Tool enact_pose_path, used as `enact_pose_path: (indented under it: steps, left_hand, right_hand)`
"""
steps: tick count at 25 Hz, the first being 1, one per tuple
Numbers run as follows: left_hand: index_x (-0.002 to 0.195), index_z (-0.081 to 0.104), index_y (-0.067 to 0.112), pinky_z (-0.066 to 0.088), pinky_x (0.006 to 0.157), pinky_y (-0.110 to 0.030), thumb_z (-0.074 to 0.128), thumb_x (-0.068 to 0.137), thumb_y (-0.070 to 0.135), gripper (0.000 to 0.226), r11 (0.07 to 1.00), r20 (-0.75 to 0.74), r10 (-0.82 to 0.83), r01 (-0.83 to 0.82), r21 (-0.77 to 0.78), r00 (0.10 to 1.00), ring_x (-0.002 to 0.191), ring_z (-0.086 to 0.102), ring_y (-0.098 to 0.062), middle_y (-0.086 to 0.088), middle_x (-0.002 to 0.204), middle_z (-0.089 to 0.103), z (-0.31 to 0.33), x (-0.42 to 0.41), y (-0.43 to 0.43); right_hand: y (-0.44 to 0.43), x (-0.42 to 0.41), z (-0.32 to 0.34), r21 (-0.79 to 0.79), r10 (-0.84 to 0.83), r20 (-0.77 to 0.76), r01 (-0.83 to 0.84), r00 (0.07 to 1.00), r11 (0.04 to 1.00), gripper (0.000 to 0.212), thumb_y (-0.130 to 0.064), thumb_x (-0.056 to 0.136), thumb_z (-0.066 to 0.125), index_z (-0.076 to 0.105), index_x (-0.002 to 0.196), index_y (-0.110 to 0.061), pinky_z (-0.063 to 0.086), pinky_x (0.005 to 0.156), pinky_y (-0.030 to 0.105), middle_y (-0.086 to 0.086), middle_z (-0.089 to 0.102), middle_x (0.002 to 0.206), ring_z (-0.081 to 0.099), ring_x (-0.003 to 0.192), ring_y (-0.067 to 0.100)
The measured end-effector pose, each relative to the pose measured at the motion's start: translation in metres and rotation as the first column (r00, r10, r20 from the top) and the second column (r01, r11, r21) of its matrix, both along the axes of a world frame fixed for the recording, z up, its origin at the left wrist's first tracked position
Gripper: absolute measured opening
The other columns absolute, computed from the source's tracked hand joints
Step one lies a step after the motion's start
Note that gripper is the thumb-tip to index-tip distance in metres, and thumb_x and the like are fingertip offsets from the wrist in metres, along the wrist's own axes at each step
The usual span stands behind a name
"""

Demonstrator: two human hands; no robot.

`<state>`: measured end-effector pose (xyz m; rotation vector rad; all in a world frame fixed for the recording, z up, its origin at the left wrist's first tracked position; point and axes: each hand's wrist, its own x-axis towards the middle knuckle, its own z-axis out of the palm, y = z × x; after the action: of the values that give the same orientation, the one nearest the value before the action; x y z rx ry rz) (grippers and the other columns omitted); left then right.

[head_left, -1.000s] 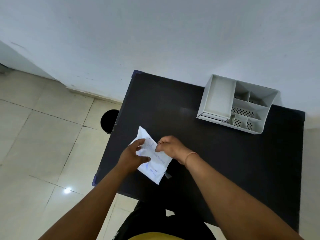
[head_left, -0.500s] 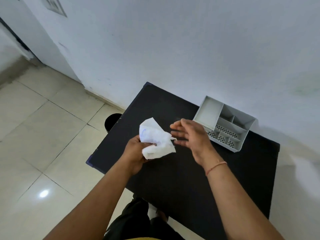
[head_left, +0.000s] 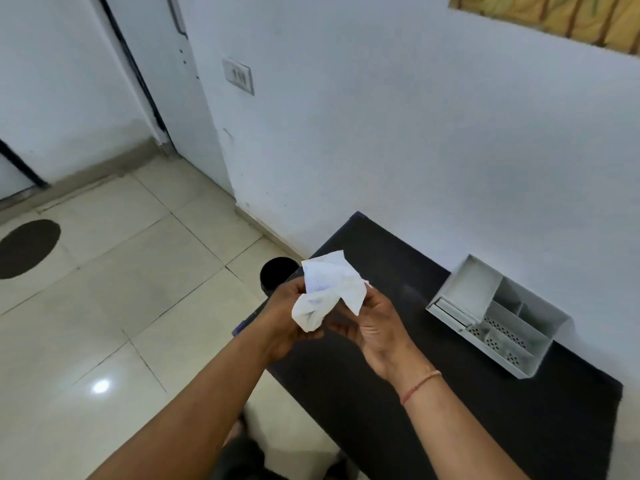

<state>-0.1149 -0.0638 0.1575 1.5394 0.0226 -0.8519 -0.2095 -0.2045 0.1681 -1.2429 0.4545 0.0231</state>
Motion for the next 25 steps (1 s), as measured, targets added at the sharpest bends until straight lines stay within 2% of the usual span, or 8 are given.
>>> enact_pose_path:
  steps: [3,5,7,9,12,16,19,25]
  left_hand:
    - [0.115,0.066,0.024,0.066,0.063,-0.035,0.078,0.095,0.023,0.023,0.994,0.148,-0.038,0.022,0.107,0.988,0.086,0.073,-0.028,-0.011,0.102,0.072,0.007,0.030,0.035]
    - [0.126,0.064,0.024,0.069,0.076,-0.046,0.083,0.088,0.011,0.045,0.999,0.175,-0.021,0.016,0.030,0.984,0.096,0.075,-0.030,-0.007,0.111,0.075,0.012,0.063,0.069]
    - [0.129,0.064,0.024,0.068,0.085,-0.052,0.085,0.082,0.005,0.055,0.997,0.187,-0.060,0.068,-0.037,0.981,0.102,0.077,-0.029,-0.005,0.116,0.076,0.016,0.102,0.105]
    - [0.125,0.066,0.025,0.068,0.085,-0.049,0.089,0.080,0.015,0.052,0.993,0.217,-0.103,0.112,-0.026,0.971,0.101,0.079,-0.027,0.000,0.114,0.078,0.017,0.143,0.138]
    - [0.116,0.068,0.018,0.068,0.072,-0.039,0.092,0.080,0.022,0.044,0.998,0.213,-0.056,0.051,0.030,0.975,0.090,0.080,-0.030,-0.008,0.109,0.077,0.022,0.193,0.167]
    - [0.109,0.067,0.009,0.067,0.068,-0.039,0.084,0.087,0.011,0.027,0.998,0.086,0.027,-0.032,0.051,0.996,0.074,0.078,-0.026,-0.021,0.105,0.076,0.013,0.260,0.182]
    - [0.113,0.068,0.002,0.065,0.067,-0.037,0.080,0.091,0.009,0.026,0.999,-0.050,0.033,-0.032,0.021,0.998,0.068,0.076,-0.024,-0.024,0.099,0.077,0.001,0.298,0.171]
    - [0.113,0.070,0.008,0.062,0.068,-0.041,0.079,0.092,0.039,0.038,0.995,-0.129,-0.065,0.074,0.065,0.990,0.077,0.068,-0.030,-0.012,0.104,0.071,-0.026,0.387,0.116]
  right_hand:
    - [0.033,0.046,-0.006,0.034,-0.079,-0.053,0.081,0.995,0.996,0.032,-0.018,0.092,0.078,0.078,0.122,-0.027,0.060,0.099,0.055,0.006,0.078,0.126,0.073,0.120,0.029]
    - [0.062,0.088,-0.010,0.077,-0.168,-0.114,0.177,0.979,0.981,0.026,-0.013,0.095,0.073,0.080,0.118,-0.024,0.063,0.094,0.052,0.011,0.079,0.121,0.075,0.113,0.032]
    - [0.093,0.128,-0.011,0.073,-0.246,-0.156,0.260,0.957,0.963,0.026,-0.007,0.095,0.071,0.081,0.114,-0.021,0.065,0.081,0.045,0.014,0.081,0.113,0.079,0.103,0.033]
    - [0.124,0.168,-0.011,0.042,-0.302,-0.178,0.314,0.937,0.949,0.028,-0.003,0.092,0.073,0.081,0.111,-0.022,0.066,0.077,0.043,0.012,0.082,0.107,0.080,0.098,0.032]
    - [0.160,0.213,-0.013,-0.038,-0.340,-0.185,0.339,0.922,0.940,0.025,-0.006,0.090,0.076,0.081,0.106,-0.024,0.065,0.087,0.055,0.011,0.082,0.108,0.079,0.101,0.036]
    - [0.188,0.252,-0.011,0.003,-0.303,-0.154,0.307,0.941,0.952,0.025,-0.005,0.093,0.071,0.083,0.110,-0.020,0.055,0.103,0.063,0.015,0.081,0.111,0.072,0.114,0.046]
    - [0.183,0.272,-0.013,0.028,-0.238,-0.092,0.242,0.967,0.970,0.040,0.006,0.090,0.068,0.080,0.119,-0.017,0.054,0.109,0.056,0.014,0.080,0.119,0.070,0.119,0.041]
    - [0.128,0.335,-0.059,0.135,-0.574,-0.232,0.611,0.785,0.780,0.022,0.004,0.095,0.070,0.076,0.115,-0.002,0.065,0.092,0.039,0.020,0.078,0.120,0.074,0.114,0.034]
